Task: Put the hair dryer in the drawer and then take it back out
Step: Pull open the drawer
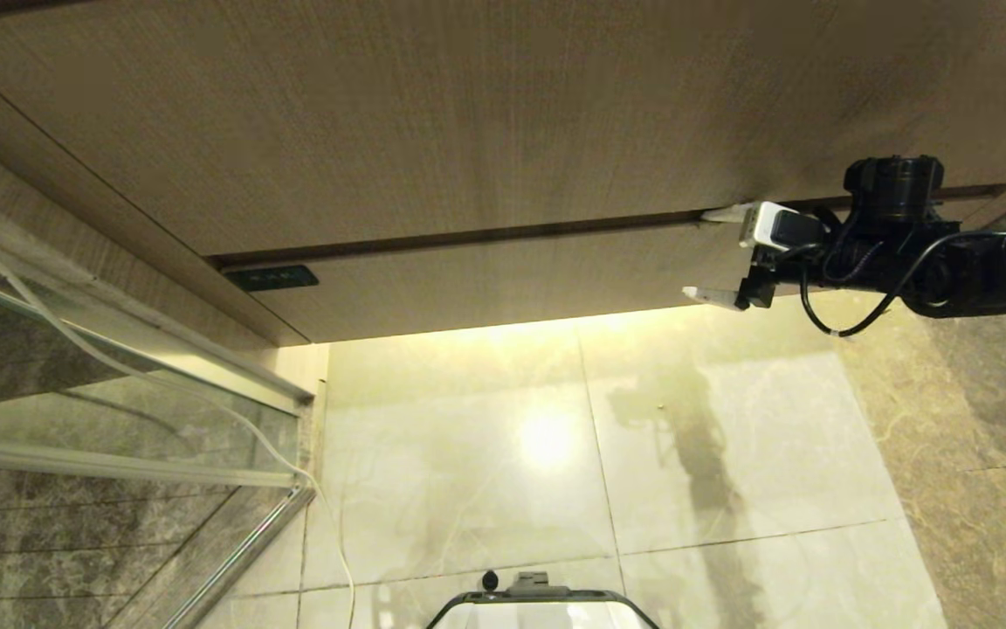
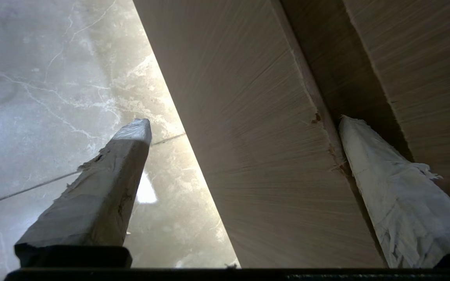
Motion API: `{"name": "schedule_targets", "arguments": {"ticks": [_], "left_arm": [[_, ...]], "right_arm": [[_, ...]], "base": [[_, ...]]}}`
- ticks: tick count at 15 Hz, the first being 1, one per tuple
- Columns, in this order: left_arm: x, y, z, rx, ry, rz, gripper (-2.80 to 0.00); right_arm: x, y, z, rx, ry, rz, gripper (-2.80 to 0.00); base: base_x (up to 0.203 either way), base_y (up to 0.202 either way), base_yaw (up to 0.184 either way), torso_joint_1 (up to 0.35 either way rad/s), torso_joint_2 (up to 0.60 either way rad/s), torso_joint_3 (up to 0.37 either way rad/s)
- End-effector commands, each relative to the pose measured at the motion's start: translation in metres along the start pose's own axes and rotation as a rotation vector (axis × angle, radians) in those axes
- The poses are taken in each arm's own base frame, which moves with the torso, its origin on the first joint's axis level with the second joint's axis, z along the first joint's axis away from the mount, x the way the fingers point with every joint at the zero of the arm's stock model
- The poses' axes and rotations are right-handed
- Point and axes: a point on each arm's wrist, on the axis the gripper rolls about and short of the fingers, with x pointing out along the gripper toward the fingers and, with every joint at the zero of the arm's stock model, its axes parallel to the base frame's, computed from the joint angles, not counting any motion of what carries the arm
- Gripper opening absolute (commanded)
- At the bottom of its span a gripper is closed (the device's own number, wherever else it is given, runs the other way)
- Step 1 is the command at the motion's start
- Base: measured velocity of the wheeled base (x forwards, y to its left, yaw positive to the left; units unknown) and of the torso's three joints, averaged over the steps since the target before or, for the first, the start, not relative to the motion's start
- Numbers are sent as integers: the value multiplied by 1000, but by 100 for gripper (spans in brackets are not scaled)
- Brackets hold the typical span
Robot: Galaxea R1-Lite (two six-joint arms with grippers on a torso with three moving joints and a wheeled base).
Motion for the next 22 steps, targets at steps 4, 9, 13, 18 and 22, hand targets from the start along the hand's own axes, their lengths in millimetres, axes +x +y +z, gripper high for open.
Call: {"name": "schedule_targets", "arguments": {"ticks": [4, 9, 13, 18, 22], "left_arm": [[0, 0, 0, -1, 0, 0, -280], [0, 0, 0, 0, -2, 0, -280], [0, 0, 0, -1, 0, 0, -280], [0, 0, 0, -1, -1, 1, -280], [0, 0, 0, -1, 1, 0, -280]], "right_arm": [[5, 8, -9, 55, 21, 35, 0], [8, 20, -9, 332, 137, 90, 0], [9, 17, -2, 499, 198, 33, 0], [5, 26, 4, 573, 222, 70, 0], [-1, 37, 3, 620, 274, 101, 0]], "base": [[0, 0, 0, 0, 0, 0], [0, 0, 0, 0, 0, 0], [0, 0, 0, 0, 0, 0], [0, 0, 0, 0, 0, 0], [0, 0, 0, 0, 0, 0]]}}
